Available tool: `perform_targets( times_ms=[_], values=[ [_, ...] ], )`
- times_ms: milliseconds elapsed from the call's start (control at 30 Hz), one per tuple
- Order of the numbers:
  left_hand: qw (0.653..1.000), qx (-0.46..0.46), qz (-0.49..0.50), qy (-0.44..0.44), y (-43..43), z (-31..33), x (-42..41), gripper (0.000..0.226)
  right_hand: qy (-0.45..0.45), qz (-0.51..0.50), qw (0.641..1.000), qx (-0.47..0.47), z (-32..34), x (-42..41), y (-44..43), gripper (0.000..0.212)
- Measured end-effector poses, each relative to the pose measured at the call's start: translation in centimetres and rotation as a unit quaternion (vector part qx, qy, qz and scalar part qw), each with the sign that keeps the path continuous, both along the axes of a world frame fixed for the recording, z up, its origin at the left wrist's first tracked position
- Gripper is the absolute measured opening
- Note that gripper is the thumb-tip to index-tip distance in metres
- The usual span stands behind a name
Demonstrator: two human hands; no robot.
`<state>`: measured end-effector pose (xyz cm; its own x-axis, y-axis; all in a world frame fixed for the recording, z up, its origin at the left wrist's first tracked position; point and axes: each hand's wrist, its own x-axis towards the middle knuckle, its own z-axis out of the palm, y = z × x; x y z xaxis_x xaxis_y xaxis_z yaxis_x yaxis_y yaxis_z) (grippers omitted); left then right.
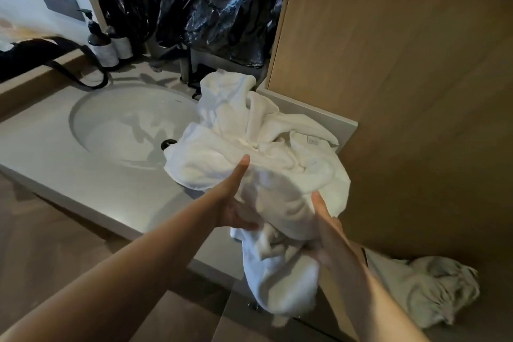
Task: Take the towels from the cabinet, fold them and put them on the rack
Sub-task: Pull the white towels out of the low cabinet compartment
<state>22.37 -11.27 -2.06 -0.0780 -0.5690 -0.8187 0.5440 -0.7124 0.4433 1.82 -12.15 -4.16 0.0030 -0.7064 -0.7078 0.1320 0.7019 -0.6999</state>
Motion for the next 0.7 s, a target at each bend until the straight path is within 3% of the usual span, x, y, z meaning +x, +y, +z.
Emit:
perform_targets(
  times_ms=[133, 267, 433, 533, 567, 600, 633, 700],
  values=[
    [0.992, -0.094, 0.079, 0.008, -3.1, -0.6, -0.2, 0.104, 0.139, -0.021, 0.972, -0.189, 0.1, 2.5, -4.1, 0.067],
    [0.967, -0.207, 0.139, -0.053, -4.8, -2.2, 1.0, 0.102, 0.151, 0.004, 0.923, -0.353, -1.1, 3.9, -6.8, 0.066],
    [0.979, -0.189, 0.066, -0.049, -4.0, -4.2, 1.6, 0.061, 0.271, 0.102, 0.925, -0.245, -5.6, 1.0, -5.7, 0.052],
    [0.976, -0.143, -0.043, -0.159, -3.0, -2.9, 2.4, 0.059, 0.227, 0.086, 0.937, -0.251, -4.4, 0.9, -5.5, 0.047],
    [0.955, -0.129, -0.098, -0.247, -2.5, -2.5, 2.8, 0.067, 0.19, 0.084, 0.935, -0.287, -3.5, 1.0, -5.1, 0.044],
    [0.914, -0.138, -0.146, -0.353, -1.9, -2.0, 3.1, 0.073, 0.174, 0.075, 0.927, -0.322, -2.5, 1.1, -4.5, 0.046],
    [0.852, -0.173, -0.173, -0.462, -1.4, -1.6, 3.4, 0.075, 0.181, 0.062, 0.918, -0.347, -1.8, 1.1, -3.9, 0.058],
    [0.715, -0.296, -0.145, -0.616, -0.9, -0.7, 3.8, 0.058, 0.258, 0.024, 0.9, -0.352, -0.4, 1.3, -2.7, 0.101]
  ],
)
